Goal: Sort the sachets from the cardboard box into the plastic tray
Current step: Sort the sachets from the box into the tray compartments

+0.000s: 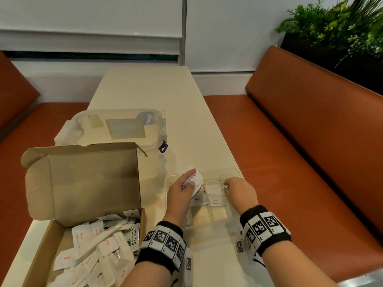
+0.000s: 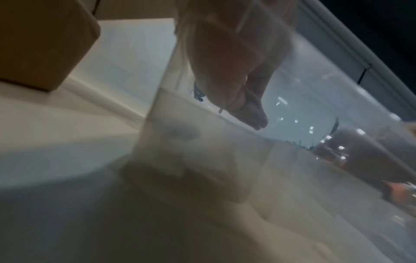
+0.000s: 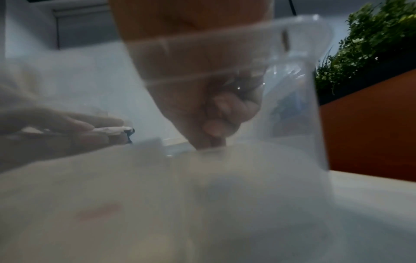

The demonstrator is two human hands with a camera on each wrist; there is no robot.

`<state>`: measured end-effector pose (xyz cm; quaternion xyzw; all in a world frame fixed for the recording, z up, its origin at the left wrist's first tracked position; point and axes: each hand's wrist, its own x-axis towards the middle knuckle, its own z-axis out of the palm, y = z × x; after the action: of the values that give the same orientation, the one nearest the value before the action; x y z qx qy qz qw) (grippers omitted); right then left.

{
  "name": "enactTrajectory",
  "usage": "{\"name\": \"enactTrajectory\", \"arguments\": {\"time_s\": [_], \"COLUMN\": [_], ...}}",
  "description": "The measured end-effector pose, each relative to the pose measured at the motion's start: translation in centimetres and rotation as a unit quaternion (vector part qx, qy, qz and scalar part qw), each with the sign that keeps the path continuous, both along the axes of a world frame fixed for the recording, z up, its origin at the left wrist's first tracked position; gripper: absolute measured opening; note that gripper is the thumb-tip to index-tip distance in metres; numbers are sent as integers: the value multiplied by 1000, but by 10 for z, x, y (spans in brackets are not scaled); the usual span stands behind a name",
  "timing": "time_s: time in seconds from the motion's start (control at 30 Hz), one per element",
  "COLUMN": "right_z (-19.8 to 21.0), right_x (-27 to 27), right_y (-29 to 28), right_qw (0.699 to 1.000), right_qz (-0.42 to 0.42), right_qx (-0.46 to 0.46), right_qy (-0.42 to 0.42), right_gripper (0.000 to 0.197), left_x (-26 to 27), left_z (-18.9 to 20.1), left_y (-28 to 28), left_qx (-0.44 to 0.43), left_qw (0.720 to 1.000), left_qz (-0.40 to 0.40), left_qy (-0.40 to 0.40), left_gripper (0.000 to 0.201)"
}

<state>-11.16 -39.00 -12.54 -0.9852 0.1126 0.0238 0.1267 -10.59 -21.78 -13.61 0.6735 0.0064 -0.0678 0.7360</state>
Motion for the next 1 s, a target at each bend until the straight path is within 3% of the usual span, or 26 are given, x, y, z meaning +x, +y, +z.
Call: {"name": "enactTrajectory", "arguments": {"time_s": [0.17, 0.33, 0.6, 0.73, 0.87, 1.0], "right_z": [19, 27, 30, 37, 43, 46], "right_x": [0, 1, -1, -2, -2, -6], "right_y": [19, 35, 40, 31, 11, 8], "right_qw": [978, 931, 894, 906, 968, 987], "right_qz": [2, 5, -17, -17, 29, 77], "right_qx": [156, 348, 436, 410, 248, 131], "right_qy": [-136, -108, -103, -101, -40, 46], "right_gripper": [15, 10, 16, 11, 12, 13], "left_x": [-4, -7, -7, -4, 0, 0], "left_z": [4, 9, 12, 11, 9, 6], "left_y": [-1, 0, 11, 15, 21, 24], "left_qx": [-15, -17, 2, 6, 13, 12], "left_qw": [1000, 999, 998, 999, 998, 998], "left_qz": [-17, -43, -44, 13, 44, 45], "left_qy": [0, -2, -37, -41, -45, -46], "left_gripper": [41, 35, 59, 59, 57, 55]}}
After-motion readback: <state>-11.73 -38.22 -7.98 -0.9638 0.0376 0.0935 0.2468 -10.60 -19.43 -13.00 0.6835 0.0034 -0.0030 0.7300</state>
